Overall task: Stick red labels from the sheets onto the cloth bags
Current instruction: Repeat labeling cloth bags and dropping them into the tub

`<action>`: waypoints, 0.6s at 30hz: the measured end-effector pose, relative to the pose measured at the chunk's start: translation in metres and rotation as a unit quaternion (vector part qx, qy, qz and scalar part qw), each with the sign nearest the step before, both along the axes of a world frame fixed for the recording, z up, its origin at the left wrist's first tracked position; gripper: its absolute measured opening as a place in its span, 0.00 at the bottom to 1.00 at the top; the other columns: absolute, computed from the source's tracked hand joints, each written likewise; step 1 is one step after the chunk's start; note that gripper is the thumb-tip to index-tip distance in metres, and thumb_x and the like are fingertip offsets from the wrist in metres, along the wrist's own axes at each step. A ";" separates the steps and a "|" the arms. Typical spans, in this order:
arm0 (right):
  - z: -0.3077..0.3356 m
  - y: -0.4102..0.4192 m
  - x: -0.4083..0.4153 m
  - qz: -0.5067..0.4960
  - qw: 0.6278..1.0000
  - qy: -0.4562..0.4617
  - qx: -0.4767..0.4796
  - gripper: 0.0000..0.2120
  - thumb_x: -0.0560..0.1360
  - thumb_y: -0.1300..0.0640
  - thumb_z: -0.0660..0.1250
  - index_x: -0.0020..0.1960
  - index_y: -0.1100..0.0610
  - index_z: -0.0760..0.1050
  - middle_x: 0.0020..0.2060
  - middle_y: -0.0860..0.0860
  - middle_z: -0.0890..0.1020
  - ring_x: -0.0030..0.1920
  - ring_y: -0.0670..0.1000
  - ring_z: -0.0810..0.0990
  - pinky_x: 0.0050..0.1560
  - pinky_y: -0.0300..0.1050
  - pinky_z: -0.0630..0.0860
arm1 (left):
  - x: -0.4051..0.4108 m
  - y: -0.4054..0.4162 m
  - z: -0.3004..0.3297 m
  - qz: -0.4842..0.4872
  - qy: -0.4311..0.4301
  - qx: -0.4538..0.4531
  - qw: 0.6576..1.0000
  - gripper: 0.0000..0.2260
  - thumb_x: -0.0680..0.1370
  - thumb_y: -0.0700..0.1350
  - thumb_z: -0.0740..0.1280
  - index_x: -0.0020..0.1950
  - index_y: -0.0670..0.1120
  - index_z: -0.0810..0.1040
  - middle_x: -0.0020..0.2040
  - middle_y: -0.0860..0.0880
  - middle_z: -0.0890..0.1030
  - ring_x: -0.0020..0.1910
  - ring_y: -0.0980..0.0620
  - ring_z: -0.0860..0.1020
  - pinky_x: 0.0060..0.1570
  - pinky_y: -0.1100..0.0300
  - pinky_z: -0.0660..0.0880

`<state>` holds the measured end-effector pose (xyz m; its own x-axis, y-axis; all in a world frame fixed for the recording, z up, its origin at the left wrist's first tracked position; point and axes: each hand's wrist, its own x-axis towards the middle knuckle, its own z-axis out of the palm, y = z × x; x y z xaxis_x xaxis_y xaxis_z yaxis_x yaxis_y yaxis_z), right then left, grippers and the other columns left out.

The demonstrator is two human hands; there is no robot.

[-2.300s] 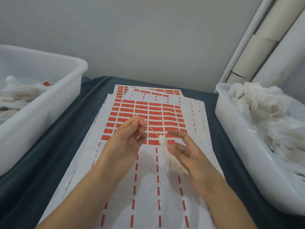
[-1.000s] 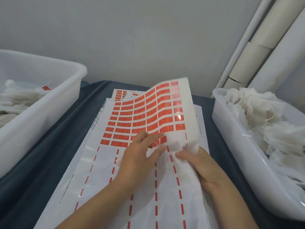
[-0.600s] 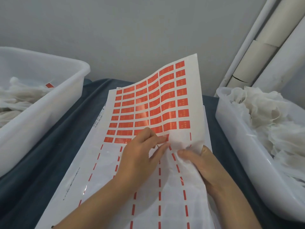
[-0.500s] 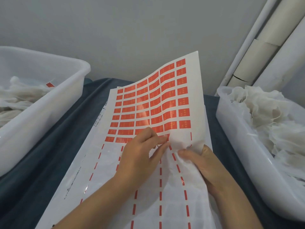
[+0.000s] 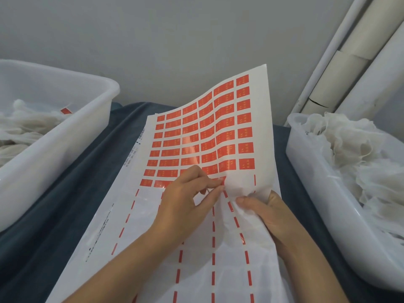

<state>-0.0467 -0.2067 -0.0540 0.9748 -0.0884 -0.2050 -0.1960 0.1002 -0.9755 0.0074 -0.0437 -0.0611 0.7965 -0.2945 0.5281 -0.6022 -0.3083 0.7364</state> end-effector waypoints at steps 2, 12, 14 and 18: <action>-0.001 0.001 0.000 -0.012 1.000 -0.002 -0.018 0.18 0.65 0.50 0.70 0.55 0.47 0.75 0.44 0.49 0.85 0.45 0.51 0.84 0.42 0.46 0.81 | 0.000 0.001 0.002 -0.002 -0.015 0.009 1.000 0.15 0.69 0.52 0.65 0.50 0.46 0.83 0.42 0.66 0.72 0.38 0.63 0.74 0.43 0.76 0.72; -0.002 0.004 0.002 -0.039 0.995 0.000 -0.091 0.11 0.72 0.49 0.67 0.54 0.45 0.75 0.42 0.44 0.85 0.43 0.47 0.84 0.41 0.43 0.81 | -0.002 0.002 0.003 0.003 -0.083 0.064 0.994 0.16 0.72 0.51 0.61 0.46 0.42 0.84 0.42 0.50 0.81 0.42 0.61 0.73 0.45 0.70 0.72; -0.002 0.003 0.002 -0.042 0.995 0.003 -0.088 0.10 0.72 0.50 0.67 0.53 0.46 0.75 0.41 0.44 0.85 0.43 0.47 0.84 0.40 0.42 0.81 | -0.001 0.003 0.003 -0.008 -0.071 0.052 0.996 0.15 0.72 0.51 0.63 0.47 0.42 0.84 0.42 0.53 0.79 0.41 0.62 0.73 0.44 0.72 0.72; 0.000 0.002 0.001 -0.040 0.997 0.011 -0.066 0.08 0.73 0.52 0.67 0.52 0.46 0.76 0.42 0.47 0.85 0.44 0.50 0.84 0.43 0.46 0.81 | 0.002 0.005 0.005 -0.020 -0.045 0.025 0.998 0.12 0.71 0.49 0.66 0.47 0.43 0.84 0.40 0.60 0.74 0.37 0.62 0.74 0.38 0.73 0.73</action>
